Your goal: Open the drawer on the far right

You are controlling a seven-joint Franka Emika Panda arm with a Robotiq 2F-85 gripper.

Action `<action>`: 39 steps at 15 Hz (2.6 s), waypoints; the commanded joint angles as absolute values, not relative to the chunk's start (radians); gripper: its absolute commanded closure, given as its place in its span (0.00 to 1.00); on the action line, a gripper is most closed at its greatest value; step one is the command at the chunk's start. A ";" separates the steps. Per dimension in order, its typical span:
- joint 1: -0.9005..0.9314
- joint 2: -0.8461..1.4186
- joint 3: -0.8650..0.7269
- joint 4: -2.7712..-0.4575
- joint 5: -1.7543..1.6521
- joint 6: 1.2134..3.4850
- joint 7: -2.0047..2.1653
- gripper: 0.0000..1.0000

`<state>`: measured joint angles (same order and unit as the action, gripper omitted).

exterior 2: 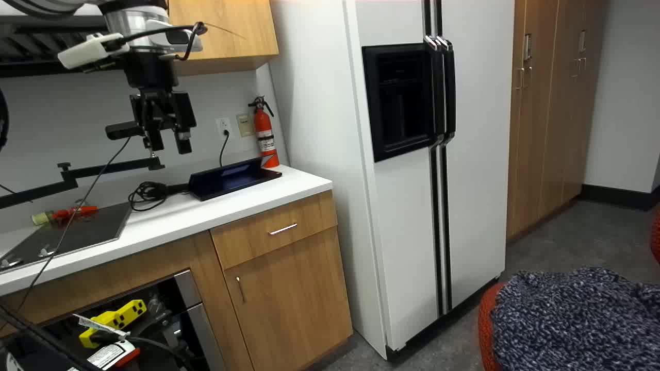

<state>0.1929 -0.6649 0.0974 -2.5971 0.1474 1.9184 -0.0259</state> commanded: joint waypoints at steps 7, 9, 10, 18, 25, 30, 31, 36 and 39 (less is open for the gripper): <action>0.186 -0.664 0.103 -2.595 0.151 1.916 -0.029 0.00; 0.186 -0.664 0.103 -2.595 0.151 1.916 -0.029 0.00; 0.186 -0.664 0.103 -2.595 0.151 1.916 -0.029 0.00; 0.186 -0.664 0.103 -2.595 0.151 1.916 -0.029 0.00; 0.196 -0.655 0.092 -2.592 0.160 1.905 -0.056 0.00; 0.187 -0.654 0.103 -2.595 0.150 1.914 -0.037 0.00; 0.187 -0.654 0.103 -2.595 0.150 1.914 -0.037 0.00; 0.187 -0.654 0.103 -2.595 0.150 1.914 -0.037 0.00; 0.187 -0.654 0.102 -2.595 0.150 1.914 -0.040 0.00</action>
<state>0.1928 -0.6541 0.0974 -2.5971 0.1474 1.9167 -0.0343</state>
